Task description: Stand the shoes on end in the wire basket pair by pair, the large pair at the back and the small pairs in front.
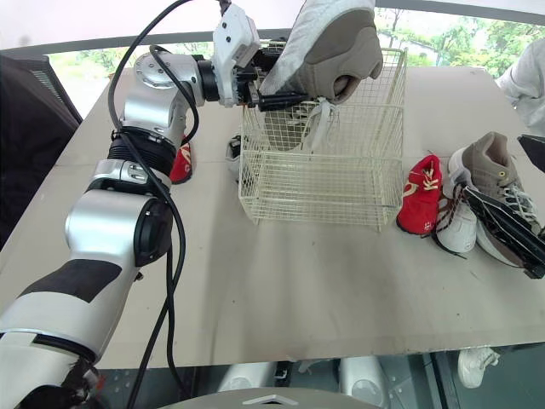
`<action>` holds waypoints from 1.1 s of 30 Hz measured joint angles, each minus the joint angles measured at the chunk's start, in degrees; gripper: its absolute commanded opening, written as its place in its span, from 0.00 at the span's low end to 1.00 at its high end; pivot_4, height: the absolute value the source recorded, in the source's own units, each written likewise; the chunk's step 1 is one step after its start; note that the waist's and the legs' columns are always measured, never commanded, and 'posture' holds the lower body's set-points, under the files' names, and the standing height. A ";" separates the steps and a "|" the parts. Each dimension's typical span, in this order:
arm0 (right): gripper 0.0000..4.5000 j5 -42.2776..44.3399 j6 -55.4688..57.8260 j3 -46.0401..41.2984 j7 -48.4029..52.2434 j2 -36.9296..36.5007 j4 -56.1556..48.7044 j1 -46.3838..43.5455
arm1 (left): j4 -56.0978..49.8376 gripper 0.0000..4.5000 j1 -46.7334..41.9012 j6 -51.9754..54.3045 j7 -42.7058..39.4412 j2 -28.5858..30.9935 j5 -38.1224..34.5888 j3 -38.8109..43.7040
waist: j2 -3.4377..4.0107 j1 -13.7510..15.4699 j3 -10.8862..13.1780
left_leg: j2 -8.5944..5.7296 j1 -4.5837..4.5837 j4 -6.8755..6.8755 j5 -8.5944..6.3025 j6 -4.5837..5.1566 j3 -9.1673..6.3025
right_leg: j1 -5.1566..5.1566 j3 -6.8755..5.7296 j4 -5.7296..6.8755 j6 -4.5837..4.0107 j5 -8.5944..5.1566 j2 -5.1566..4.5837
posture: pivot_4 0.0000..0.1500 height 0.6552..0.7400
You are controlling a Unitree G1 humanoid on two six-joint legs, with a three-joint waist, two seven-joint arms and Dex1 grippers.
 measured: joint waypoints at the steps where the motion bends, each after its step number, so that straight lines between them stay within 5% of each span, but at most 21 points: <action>1: 1.00 0.07 0.00 -0.16 -0.28 0.00 -0.24 0.00 | 0.10 0.44 0.00 -0.31 0.03 0.10 0.06 -0.04 | 0.00 -0.05 0.00 | 0.00 0.00 0.00 0.00 0.00 0.01 | 0.00 0.00 -0.01 0.00 0.00 0.00 | 1.00 1.00; 4: 1.00 0.04 -0.02 -0.14 -0.95 0.01 -0.56 -0.01 | 0.54 0.35 0.01 -1.87 0.61 0.52 0.97 -0.63 | 0.00 -0.14 0.00 | 0.00 0.00 0.00 0.00 0.00 0.03 | -0.01 0.03 -0.01 0.00 0.00 0.01 | 1.00 1.00; 16: 1.00 -1.53 -0.51 2.28 -1.43 0.17 -0.25 -1.46 | -2.77 0.35 6.99 5.32 1.22 1.24 -12.08 9.94 | 0.02 -0.46 -0.01 | 0.07 0.07 -0.01 0.06 -0.10 0.08 | -0.02 0.11 0.01 -0.01 0.00 0.07 | 1.00 1.00; 28: 1.00 -2.61 -0.43 4.60 -0.94 -0.04 0.67 -3.08 | -2.22 0.35 9.68 0.81 -0.64 2.49 -12.44 9.15 | 0.30 -1.30 -0.52 | 0.11 0.40 -0.14 -0.08 0.12 0.36 | 0.09 0.44 0.04 -0.01 0.01 0.13 | 1.00 1.00; 29: 1.00 -2.61 -0.43 4.58 -0.94 -0.04 0.67 -2.95 | -2.20 0.52 9.72 1.24 -0.64 2.89 -12.28 8.97 | 0.31 -1.53 -0.57 | 0.12 0.48 -0.14 -0.09 0.14 0.38 | 0.17 0.46 0.04 -0.01 0.01 0.14 | 1.00 1.00; 31: 1.00 -2.63 -0.43 4.54 -0.95 -0.03 0.66 -2.81 | -2.39 0.65 9.93 2.39 -1.86 3.35 -12.25 8.40 | 0.31 -1.75 -0.59 | 0.13 0.84 -0.24 -0.11 0.18 0.49 | 0.46 0.58 0.03 0.00 0.00 0.16 | 1.00 1.00; 33: 1.00 -2.69 -0.43 4.54 -0.93 -0.03 0.66 -2.60 | -3.07 0.91 10.34 3.45 -3.22 3.97 -12.44 7.74 | 0.33 -1.84 -0.60 | 0.18 1.18 -0.29 -0.17 0.25 0.51 | 0.80 0.59 -0.02 0.00 -0.01 0.19 | 1.00 1.00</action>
